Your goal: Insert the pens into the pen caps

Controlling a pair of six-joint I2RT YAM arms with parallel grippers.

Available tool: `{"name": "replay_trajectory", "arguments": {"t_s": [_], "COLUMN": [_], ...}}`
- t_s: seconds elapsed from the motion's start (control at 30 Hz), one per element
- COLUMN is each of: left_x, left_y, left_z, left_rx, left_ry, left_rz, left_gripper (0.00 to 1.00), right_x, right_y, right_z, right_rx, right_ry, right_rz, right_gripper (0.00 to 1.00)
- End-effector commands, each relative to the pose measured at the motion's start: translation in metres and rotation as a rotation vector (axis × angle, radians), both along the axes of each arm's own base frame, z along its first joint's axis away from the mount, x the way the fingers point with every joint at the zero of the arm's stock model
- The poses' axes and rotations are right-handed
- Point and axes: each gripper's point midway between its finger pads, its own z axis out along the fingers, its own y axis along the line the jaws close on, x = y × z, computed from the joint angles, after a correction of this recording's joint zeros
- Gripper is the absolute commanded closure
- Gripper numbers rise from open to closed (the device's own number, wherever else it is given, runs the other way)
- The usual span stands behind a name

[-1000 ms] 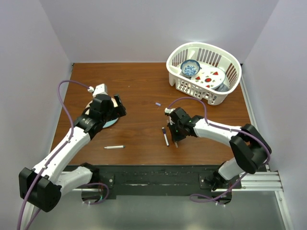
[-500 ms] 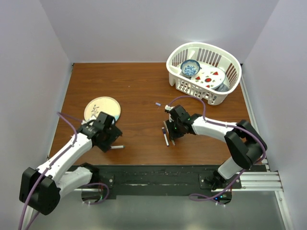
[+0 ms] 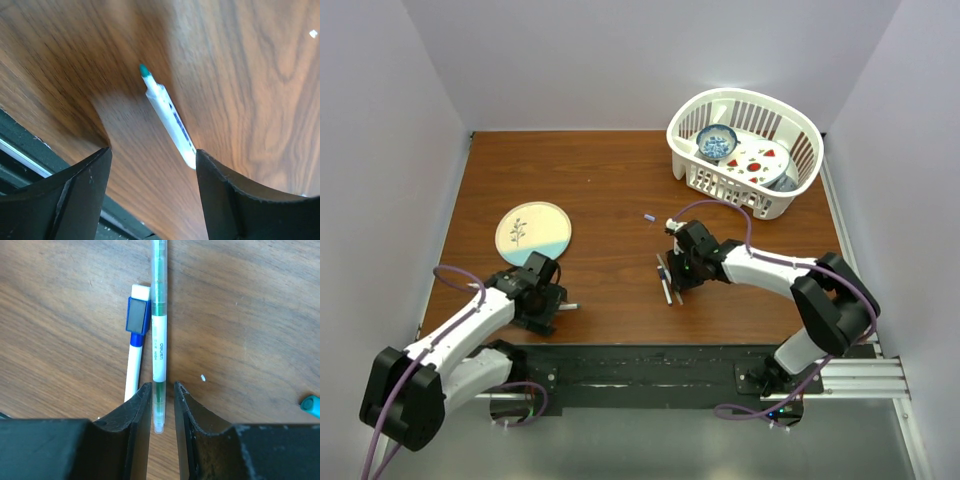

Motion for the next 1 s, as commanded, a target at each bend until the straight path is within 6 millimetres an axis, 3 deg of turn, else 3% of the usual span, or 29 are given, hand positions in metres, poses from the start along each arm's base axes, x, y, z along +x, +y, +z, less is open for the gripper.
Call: {"name": "replay_trajectory", "arguments": {"t_s": [0.0, 0.47, 0.57, 0.6, 0.67, 0.7, 0.8, 0.87, 0.97], "left_x": [0.015, 0.023, 0.027, 0.027, 0.027, 0.026, 0.028, 0.033, 0.048], "left_y": [0.003, 0.007, 0.002, 0.002, 0.001, 0.000, -0.004, -0.013, -0.037], "left_z": [0.002, -0.011, -0.017, -0.019, -0.022, -0.024, -0.027, -0.025, -0.011], "left_rx": [0.016, 0.073, 0.064, 0.068, 0.071, 0.076, 0.070, 0.057, 0.038], "left_ry": [-0.016, 0.018, 0.018, 0.026, 0.037, 0.044, 0.037, 0.004, -0.107], "left_rz": [0.111, 0.120, 0.088, 0.077, 0.058, 0.046, -0.004, -0.076, -0.235], "left_gripper": [0.28, 0.41, 0.50, 0.60, 0.67, 0.78, 0.92, 0.99, 1.00], "right_x": [0.005, 0.001, -0.001, -0.001, -0.002, -0.002, -0.004, -0.005, -0.008], "right_y": [-0.002, -0.002, -0.002, -0.003, -0.004, -0.005, -0.006, -0.006, 0.001], "right_z": [0.021, 0.068, 0.081, 0.084, 0.092, 0.095, 0.102, 0.104, 0.113], "right_rx": [0.035, 0.123, 0.150, 0.160, 0.175, 0.181, 0.196, 0.206, 0.278], "right_ry": [-0.062, -0.155, -0.183, -0.195, -0.222, -0.229, -0.242, -0.247, -0.246], "right_rz": [-0.019, -0.004, 0.002, 0.002, 0.000, -0.005, -0.004, -0.005, -0.022], "right_gripper": [0.71, 0.67, 0.66, 0.66, 0.66, 0.66, 0.66, 0.66, 0.65]}}
